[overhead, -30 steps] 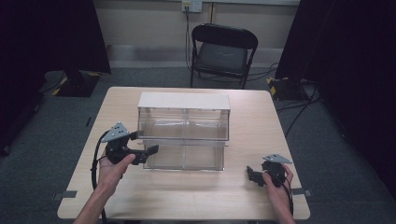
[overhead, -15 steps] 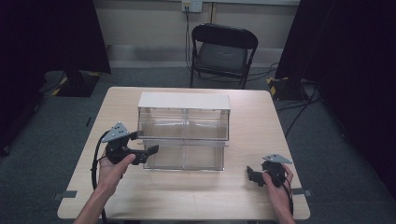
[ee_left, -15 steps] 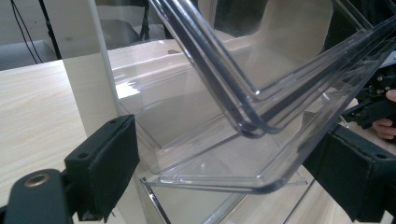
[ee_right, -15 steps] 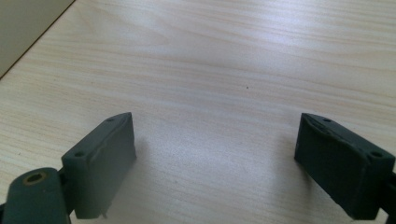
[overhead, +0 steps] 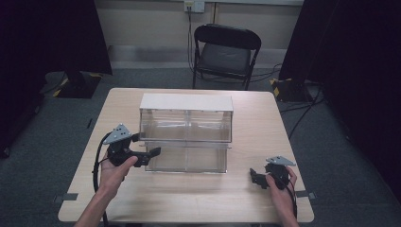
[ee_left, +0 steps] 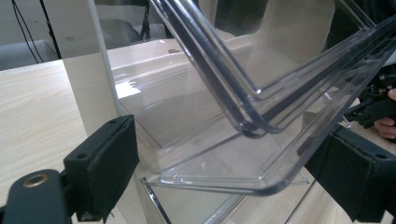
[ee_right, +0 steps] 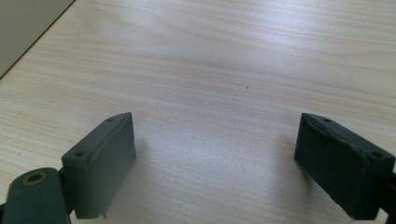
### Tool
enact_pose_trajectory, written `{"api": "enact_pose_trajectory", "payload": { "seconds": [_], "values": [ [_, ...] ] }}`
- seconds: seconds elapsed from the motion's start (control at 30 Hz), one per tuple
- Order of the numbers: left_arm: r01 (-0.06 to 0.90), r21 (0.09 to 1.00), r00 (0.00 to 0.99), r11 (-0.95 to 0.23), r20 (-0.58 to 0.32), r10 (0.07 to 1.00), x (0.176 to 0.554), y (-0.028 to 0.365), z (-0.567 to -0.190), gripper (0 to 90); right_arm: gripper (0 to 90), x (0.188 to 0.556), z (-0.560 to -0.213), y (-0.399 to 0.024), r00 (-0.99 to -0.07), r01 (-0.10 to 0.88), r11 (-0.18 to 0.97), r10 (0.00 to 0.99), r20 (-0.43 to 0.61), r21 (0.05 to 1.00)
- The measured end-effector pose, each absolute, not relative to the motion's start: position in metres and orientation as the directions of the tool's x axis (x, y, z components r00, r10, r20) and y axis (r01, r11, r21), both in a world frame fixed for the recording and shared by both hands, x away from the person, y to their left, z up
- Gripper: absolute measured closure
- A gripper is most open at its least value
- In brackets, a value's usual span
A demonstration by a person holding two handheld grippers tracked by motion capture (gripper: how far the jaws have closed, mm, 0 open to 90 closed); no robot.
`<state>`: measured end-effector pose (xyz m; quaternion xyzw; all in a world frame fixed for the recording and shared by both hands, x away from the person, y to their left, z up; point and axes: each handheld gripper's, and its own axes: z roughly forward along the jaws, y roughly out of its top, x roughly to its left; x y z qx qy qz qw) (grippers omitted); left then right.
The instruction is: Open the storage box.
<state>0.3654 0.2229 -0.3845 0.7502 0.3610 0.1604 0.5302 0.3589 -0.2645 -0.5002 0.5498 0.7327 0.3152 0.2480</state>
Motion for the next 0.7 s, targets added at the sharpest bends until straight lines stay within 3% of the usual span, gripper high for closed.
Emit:
{"api": "enact_pose_trajectory", "payload": {
  "seconds": [0.7],
  "values": [
    [0.367,0.912,0.689,-0.181,-0.136,0.712,0.3656,0.2232,-0.3849,11.7,11.6,0.3589,-0.5002,-0.2645,-0.273,0.649,0.197,0.962,-0.017,0.735]
  ]
}}
